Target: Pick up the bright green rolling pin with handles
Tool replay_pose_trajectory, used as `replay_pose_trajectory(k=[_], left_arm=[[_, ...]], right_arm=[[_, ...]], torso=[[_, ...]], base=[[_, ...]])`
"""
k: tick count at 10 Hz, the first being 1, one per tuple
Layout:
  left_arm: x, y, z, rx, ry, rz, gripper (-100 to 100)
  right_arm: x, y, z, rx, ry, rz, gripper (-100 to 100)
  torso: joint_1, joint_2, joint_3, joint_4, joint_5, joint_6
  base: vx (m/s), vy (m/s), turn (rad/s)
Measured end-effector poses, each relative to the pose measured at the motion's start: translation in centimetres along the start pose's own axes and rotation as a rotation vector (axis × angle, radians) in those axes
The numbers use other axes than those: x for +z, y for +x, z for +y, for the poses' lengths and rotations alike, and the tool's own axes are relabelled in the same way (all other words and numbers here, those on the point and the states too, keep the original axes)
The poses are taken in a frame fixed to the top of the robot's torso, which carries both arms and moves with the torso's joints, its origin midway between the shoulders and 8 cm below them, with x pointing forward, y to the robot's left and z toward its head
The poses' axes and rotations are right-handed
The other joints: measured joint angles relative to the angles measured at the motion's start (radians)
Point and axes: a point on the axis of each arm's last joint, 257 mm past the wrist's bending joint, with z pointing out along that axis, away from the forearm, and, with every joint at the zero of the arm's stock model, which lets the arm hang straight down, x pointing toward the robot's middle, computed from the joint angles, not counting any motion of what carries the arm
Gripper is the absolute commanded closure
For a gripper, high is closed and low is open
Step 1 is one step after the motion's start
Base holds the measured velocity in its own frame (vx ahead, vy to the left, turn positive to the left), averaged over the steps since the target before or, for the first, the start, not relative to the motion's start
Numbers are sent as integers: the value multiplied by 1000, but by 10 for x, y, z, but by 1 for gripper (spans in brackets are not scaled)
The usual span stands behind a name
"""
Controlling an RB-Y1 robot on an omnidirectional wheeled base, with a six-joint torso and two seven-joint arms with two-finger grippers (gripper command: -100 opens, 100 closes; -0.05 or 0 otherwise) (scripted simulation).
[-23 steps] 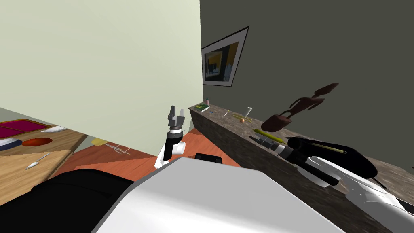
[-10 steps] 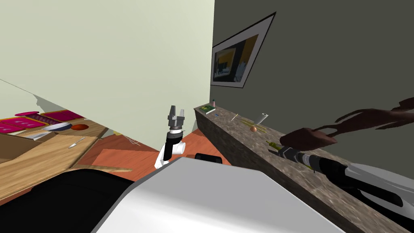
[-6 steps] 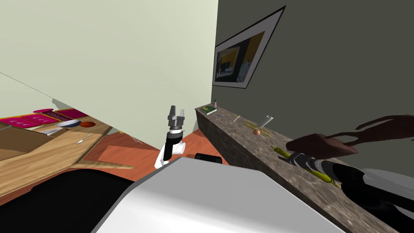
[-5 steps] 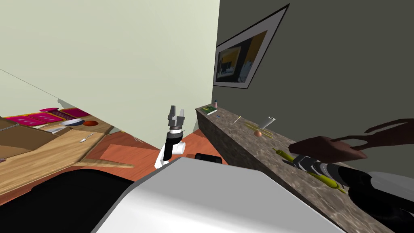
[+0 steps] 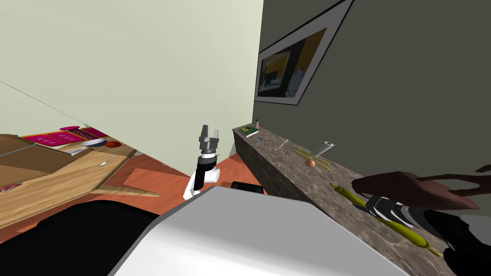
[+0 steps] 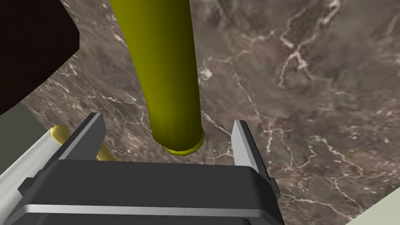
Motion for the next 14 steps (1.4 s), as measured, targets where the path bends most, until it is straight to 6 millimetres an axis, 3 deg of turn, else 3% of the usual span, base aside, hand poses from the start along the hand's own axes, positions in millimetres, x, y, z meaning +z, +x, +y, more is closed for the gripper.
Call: replay_pose_trajectory(k=[3, 5, 6, 7, 14], left_arm=[[0, 0, 0, 0, 0, 0, 0], [0, 0, 0, 0, 0, 0, 0], [0, 0, 0, 0, 0, 0, 0], [0, 0, 0, 0, 0, 0, 0], [0, 0, 0, 0, 0, 0, 0]], right_arm=[[-5, 33, 2, -25, 2, 77, -100], [-9, 65, 9, -51, -18, 151, -100], [-10, 67, 9, -53, -19, 156, 0], [-10, 67, 9, -52, -19, 155, -100], [13, 50, 11, -16, -16, 171, -100]], torso=[[1, 2, 1, 0, 0, 0], [1, 1, 1, 0, 0, 0], [1, 2, 1, 1, 0, 0], [2, 4, 2, 1, 0, 0], [1, 8, 5, 2, 0, 0]], base=[[38, -15, 48], [34, -13, 35], [0, 0, 0], [-45, -20, 77], [-68, -28, 60]])
